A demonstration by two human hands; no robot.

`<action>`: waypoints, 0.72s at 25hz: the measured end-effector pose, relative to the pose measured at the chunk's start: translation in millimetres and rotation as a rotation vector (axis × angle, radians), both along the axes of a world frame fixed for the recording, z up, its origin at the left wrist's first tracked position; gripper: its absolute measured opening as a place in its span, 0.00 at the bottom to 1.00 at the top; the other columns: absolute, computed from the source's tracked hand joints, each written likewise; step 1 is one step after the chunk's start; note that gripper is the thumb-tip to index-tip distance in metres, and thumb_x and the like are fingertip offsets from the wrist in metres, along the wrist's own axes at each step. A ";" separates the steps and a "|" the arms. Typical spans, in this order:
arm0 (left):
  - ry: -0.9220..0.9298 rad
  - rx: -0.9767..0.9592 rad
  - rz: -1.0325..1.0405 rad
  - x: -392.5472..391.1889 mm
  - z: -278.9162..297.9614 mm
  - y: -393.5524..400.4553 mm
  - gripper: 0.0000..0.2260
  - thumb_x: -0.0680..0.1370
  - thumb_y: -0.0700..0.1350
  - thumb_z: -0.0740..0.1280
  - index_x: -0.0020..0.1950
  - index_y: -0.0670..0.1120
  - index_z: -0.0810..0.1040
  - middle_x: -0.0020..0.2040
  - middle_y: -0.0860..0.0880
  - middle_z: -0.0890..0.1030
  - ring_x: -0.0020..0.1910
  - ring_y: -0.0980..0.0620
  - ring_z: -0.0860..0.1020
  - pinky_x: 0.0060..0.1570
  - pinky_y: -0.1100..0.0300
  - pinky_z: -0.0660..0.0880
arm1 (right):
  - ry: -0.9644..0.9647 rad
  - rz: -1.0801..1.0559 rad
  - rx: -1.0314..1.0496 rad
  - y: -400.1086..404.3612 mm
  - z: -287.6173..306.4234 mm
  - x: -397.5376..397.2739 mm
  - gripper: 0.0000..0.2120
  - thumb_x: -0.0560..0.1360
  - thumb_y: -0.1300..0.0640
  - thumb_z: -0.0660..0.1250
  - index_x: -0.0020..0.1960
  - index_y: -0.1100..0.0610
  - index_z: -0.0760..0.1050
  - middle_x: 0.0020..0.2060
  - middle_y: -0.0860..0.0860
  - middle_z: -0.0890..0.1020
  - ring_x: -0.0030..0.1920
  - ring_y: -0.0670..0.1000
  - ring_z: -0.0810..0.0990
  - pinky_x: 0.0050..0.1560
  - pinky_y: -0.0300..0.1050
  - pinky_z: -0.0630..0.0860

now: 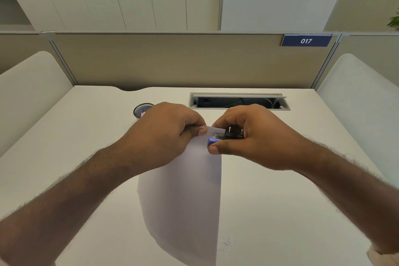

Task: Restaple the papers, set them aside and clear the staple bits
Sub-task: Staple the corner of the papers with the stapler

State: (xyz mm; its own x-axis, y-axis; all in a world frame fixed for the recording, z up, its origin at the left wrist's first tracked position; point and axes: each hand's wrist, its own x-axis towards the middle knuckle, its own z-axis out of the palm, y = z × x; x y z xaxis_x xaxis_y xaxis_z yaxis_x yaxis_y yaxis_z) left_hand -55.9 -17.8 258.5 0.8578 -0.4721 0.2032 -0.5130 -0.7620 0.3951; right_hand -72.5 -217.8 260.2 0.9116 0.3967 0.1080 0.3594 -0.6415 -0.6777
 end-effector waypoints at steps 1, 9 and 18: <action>-0.005 0.003 0.000 0.2 -0.1 -0.3 0.09 0.80 0.48 0.64 0.54 0.50 0.83 0.45 0.52 0.82 0.44 0.52 0.76 0.46 0.59 0.72 | 0.000 0.000 -0.002 -0.3 0.1 0.2 0.12 0.67 0.47 0.76 0.47 0.52 0.83 0.39 0.47 0.81 0.36 0.47 0.77 0.39 0.50 0.78; -0.034 -0.006 -0.020 6.2 -4.7 1.0 0.07 0.80 0.48 0.66 0.51 0.51 0.84 0.40 0.57 0.79 0.42 0.54 0.75 0.44 0.59 0.72 | -0.092 0.000 0.023 0.5 -10.8 1.4 0.10 0.70 0.50 0.75 0.48 0.54 0.84 0.40 0.49 0.83 0.40 0.51 0.80 0.42 0.54 0.78; -0.038 0.002 -0.035 17.5 -12.5 -1.3 0.07 0.80 0.48 0.65 0.49 0.51 0.84 0.43 0.54 0.83 0.42 0.52 0.77 0.45 0.56 0.74 | 0.076 -0.029 0.084 -4.2 -17.9 8.2 0.13 0.68 0.49 0.76 0.51 0.51 0.84 0.43 0.44 0.84 0.43 0.48 0.81 0.46 0.50 0.80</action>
State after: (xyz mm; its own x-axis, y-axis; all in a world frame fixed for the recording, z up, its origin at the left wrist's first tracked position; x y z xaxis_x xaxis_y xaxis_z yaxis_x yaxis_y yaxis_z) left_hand -38.5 -19.1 246.0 0.8324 -0.5024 0.2340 -0.5540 -0.7440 0.3735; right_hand -64.3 -222.0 242.3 0.9293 0.3627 0.0698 0.2872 -0.5905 -0.7542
